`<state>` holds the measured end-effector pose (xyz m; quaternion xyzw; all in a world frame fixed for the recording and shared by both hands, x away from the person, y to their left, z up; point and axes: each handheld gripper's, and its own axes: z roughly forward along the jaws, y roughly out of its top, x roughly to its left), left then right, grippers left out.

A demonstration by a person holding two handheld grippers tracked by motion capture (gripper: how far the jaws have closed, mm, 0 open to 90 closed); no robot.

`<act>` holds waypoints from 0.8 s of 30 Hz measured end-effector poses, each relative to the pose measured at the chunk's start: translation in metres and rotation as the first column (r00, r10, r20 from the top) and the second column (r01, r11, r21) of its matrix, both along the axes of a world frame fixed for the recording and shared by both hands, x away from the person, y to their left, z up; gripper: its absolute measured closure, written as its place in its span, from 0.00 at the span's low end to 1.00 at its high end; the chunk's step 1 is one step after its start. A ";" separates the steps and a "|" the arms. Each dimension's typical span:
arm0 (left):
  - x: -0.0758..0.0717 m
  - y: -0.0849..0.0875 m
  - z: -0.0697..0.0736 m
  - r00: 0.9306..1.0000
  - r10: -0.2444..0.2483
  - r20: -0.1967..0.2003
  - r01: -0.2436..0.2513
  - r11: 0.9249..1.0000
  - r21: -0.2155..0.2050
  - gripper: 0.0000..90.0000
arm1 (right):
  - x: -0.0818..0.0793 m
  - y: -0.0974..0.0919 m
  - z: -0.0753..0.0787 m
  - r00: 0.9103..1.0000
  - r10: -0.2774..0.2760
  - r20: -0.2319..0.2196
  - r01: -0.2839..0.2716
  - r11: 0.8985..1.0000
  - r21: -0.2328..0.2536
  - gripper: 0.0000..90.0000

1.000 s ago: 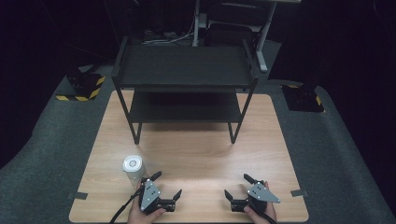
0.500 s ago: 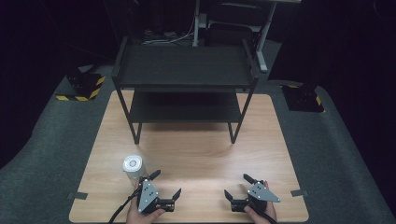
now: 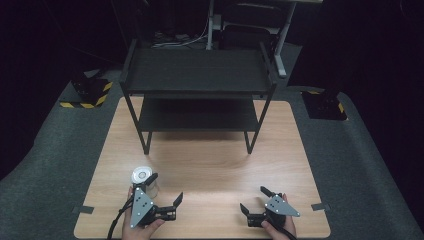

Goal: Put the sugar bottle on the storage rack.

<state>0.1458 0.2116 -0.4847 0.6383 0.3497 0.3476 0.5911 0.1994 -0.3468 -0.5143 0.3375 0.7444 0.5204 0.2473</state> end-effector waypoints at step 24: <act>-0.007 0.045 -0.025 0.972 0.226 -0.058 -0.224 0.974 0.035 0.01 | 0.001 0.000 0.000 1.000 0.001 0.001 -0.001 1.000 0.003 0.00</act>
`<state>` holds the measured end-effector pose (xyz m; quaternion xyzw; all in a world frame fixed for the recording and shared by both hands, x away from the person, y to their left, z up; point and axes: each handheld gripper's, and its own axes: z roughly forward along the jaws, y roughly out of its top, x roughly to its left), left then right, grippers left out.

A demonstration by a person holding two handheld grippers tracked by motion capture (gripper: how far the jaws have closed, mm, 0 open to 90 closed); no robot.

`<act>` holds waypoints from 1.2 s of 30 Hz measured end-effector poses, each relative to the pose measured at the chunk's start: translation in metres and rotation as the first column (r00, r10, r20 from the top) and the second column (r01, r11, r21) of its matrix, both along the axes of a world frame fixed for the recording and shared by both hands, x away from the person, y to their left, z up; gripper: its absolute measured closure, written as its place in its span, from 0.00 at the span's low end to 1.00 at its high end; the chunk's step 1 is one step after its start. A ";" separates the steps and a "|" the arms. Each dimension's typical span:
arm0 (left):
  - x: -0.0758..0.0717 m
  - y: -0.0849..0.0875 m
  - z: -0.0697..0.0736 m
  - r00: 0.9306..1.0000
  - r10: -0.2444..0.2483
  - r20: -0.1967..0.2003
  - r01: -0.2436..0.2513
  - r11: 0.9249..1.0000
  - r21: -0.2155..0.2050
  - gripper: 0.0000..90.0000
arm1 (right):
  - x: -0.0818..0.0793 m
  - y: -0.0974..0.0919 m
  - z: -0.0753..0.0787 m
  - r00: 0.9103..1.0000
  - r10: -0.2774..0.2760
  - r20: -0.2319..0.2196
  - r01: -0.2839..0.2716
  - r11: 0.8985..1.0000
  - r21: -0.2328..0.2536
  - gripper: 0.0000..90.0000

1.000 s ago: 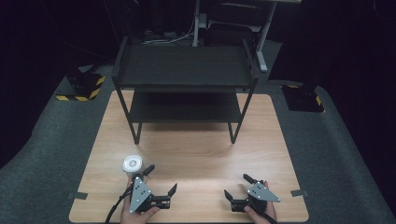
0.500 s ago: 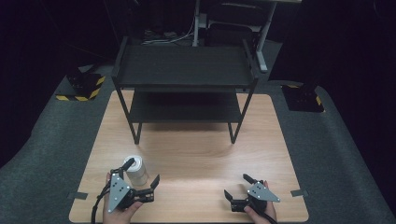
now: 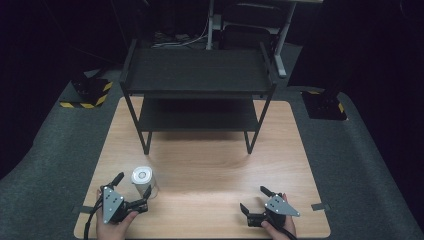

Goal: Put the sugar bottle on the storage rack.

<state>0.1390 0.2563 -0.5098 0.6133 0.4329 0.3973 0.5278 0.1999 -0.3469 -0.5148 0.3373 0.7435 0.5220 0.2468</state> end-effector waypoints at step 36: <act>0.006 -0.038 -0.014 0.996 0.080 -0.026 -0.080 0.997 0.001 0.31 | 0.000 -0.001 -0.001 1.000 0.001 0.003 -0.001 1.000 0.003 0.00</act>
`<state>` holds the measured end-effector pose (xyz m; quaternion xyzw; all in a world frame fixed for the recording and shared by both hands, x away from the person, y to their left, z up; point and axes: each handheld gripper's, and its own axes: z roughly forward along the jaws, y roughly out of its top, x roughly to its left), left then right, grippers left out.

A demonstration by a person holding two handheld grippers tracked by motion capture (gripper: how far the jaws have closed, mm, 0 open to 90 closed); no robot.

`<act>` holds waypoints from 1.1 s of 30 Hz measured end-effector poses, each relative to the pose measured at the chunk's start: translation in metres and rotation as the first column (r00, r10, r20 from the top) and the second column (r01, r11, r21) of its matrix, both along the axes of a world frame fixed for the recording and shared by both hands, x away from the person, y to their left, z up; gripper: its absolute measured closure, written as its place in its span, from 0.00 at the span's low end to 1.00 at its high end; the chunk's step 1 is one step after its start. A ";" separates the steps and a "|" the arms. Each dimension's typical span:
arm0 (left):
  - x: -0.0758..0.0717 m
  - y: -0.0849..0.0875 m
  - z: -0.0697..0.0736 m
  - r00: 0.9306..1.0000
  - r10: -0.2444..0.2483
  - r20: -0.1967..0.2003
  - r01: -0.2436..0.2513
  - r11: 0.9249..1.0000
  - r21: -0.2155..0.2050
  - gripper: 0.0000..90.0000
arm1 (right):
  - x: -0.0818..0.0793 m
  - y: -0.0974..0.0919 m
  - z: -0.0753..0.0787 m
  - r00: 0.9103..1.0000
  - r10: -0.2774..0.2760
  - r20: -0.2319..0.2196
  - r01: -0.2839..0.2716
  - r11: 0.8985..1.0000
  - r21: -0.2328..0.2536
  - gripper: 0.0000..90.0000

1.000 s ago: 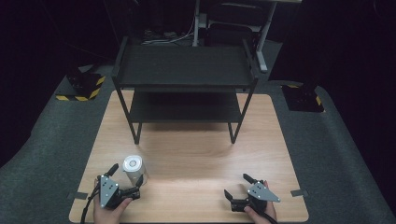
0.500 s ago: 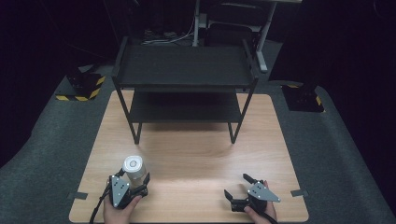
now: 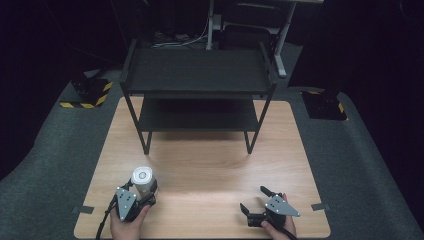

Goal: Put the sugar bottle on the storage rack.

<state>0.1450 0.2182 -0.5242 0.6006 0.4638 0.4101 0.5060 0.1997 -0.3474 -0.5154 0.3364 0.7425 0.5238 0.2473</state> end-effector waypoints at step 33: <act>0.017 -0.012 0.041 0.997 -0.072 0.021 0.072 0.997 -0.009 0.32 | 0.000 -0.001 -0.001 1.000 0.006 0.008 -0.006 1.000 0.000 0.00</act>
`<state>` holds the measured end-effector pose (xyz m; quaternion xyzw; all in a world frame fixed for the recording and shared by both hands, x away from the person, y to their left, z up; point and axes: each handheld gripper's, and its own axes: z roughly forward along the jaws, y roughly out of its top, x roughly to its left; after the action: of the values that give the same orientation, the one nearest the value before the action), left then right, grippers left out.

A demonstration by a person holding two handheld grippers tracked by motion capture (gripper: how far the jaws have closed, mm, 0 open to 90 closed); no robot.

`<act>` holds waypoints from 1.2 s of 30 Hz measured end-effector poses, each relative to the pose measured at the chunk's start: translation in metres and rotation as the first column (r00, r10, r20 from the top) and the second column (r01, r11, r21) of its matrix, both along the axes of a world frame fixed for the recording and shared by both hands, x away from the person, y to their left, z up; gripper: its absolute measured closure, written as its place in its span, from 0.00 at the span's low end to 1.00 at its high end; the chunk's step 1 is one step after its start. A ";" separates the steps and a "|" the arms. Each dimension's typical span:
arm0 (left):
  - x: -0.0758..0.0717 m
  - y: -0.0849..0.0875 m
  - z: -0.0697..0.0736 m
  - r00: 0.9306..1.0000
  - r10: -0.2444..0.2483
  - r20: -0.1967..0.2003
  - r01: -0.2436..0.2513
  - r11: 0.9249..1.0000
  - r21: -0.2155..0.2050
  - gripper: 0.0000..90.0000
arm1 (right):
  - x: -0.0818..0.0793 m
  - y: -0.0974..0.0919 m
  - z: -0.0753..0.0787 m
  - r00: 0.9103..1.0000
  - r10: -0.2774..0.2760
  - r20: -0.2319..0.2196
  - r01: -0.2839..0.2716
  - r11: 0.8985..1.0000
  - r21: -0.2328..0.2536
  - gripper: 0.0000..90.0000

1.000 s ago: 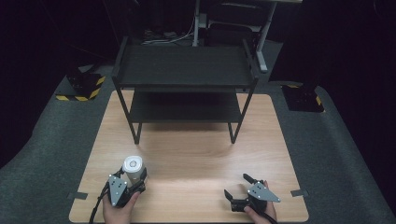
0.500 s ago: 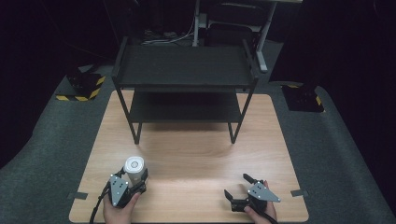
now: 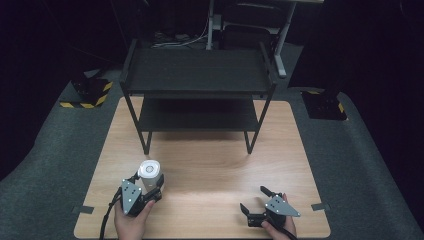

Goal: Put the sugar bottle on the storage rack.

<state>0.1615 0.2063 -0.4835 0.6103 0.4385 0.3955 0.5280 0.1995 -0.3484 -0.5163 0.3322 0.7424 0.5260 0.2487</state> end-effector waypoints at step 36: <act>0.064 -0.046 0.097 0.993 -0.050 0.109 0.053 0.998 -0.027 0.32 | 0.000 -0.003 -0.001 1.000 0.013 0.005 -0.013 1.000 0.007 0.00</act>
<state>0.2254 0.1607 -0.3863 0.5913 0.3990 0.4077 0.5701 0.1996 -0.3511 -0.5176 0.3267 0.7420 0.5312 0.2460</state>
